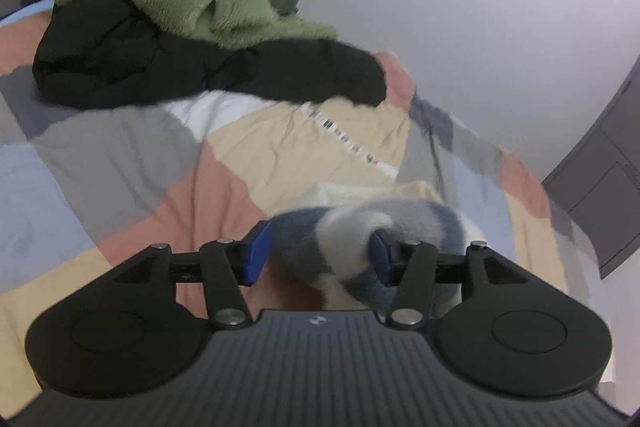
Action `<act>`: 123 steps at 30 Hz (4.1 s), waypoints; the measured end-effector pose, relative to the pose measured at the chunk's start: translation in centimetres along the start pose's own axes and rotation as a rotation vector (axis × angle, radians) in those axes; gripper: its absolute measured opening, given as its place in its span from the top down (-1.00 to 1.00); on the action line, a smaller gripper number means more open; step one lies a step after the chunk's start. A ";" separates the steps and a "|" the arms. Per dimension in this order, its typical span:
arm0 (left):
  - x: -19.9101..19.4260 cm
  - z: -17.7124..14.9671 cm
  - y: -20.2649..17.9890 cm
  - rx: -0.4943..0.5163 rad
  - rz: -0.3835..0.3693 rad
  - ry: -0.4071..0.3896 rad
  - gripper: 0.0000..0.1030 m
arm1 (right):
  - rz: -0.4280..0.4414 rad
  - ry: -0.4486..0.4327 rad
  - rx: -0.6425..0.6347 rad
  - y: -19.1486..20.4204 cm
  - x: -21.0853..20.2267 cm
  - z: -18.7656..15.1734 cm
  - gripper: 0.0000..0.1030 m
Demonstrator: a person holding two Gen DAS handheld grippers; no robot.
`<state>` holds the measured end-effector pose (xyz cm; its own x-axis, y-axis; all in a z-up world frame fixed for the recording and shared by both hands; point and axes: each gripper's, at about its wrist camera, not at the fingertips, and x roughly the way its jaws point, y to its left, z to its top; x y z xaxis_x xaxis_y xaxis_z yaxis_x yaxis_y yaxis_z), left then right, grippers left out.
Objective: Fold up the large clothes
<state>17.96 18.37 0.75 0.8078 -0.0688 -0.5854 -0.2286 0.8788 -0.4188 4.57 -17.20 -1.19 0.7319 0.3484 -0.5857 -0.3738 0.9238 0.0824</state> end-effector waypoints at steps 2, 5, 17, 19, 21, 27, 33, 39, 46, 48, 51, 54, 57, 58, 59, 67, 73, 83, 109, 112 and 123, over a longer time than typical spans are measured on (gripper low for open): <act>-1.0 0.3 -0.6 0.026 -0.019 -0.034 -0.13 | 0.015 -0.032 0.062 -0.7 -1.1 1.2 -0.25; -2.2 0.5 -1.4 0.047 -0.064 -0.106 -0.24 | -0.002 -0.120 0.125 -1.9 -2.6 3.4 -0.38; -0.3 -0.2 -3.2 0.078 -0.214 -0.061 -0.34 | -0.133 0.028 0.343 -8.7 13.9 12.9 -0.39; 0.7 -0.6 -3.1 0.072 -0.222 -0.046 -0.34 | -0.143 0.068 0.351 -8.6 17.2 13.6 -0.39; 1.6 -0.8 -3.1 0.076 -0.234 -0.033 -0.34 | -0.132 0.109 0.379 -8.5 20.4 14.1 -0.36; 3.8 -1.1 -3.7 0.155 -0.325 0.012 -0.57 | -0.243 0.247 0.371 -9.4 27.6 13.9 -0.12; 4.8 -2.1 -5.5 0.297 -0.377 0.022 -0.79 | -0.179 0.270 0.358 -9.8 28.5 13.3 0.78; 5.5 -3.9 -7.9 0.449 -0.312 0.050 -0.84 | -0.125 0.149 0.316 -8.9 24.0 15.0 0.83; 6.1 -6.7 -9.6 0.587 -0.118 0.062 0.46 | -0.135 0.037 0.257 -7.3 18.0 16.3 0.84; 5.0 -6.0 -8.9 0.534 -0.133 0.025 0.71 | -0.158 0.019 0.230 -6.7 16.5 15.9 0.84; 2.5 -4.4 -7.2 0.423 -0.185 -0.026 0.78 | -0.192 -0.002 0.205 -6.2 14.8 15.3 0.84; 0.1 -2.2 -4.5 0.288 -0.183 -0.092 0.80 | -0.209 -0.023 0.196 -5.8 13.3 14.5 0.84; -1.1 0.3 0.3 0.051 -0.168 -0.144 0.81 | -0.229 -0.046 0.208 -5.7 11.9 13.8 0.84; -1.2 0.9 1.7 -0.006 -0.139 -0.157 0.81 | -0.232 -0.051 0.214 -5.7 11.6 13.6 0.84; -1.2 1.3 3.0 -0.049 -0.101 -0.162 0.81 | -0.231 -0.055 0.216 -5.6 11.1 13.3 0.84; 3.8 1.6 8.4 -0.206 0.156 -0.020 0.81 | -0.189 -0.110 0.124 -2.2 7.8 10.3 0.85; 4.8 0.7 8.2 -0.200 0.227 0.016 0.78 | -0.160 -0.181 0.077 -0.6 5.9 7.1 0.85; -2.5 1.5 2.2 -0.061 0.045 -0.190 -0.36 | -0.097 -0.257 0.126 -0.8 4.8 4.1 0.85; 2.6 -6.1 -9.0 0.500 -0.054 -0.039 0.75 | -0.061 -0.273 0.208 -1.9 5.0 3.1 0.85; 2.9 -4.0 -6.4 0.385 0.021 -0.050 0.76 | -0.066 -0.272 0.199 -1.5 5.0 3.1 0.85; 7.9 -0.7 0.8 0.135 0.234 0.052 0.68 | -0.073 -0.261 0.121 -0.1 5.3 3.0 0.85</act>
<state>23.81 18.17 -4.65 0.7115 0.1224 -0.6919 -0.3287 0.9283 -0.1737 10.14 -15.01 -1.89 0.8817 0.2952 -0.3680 -0.2558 0.9546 0.1529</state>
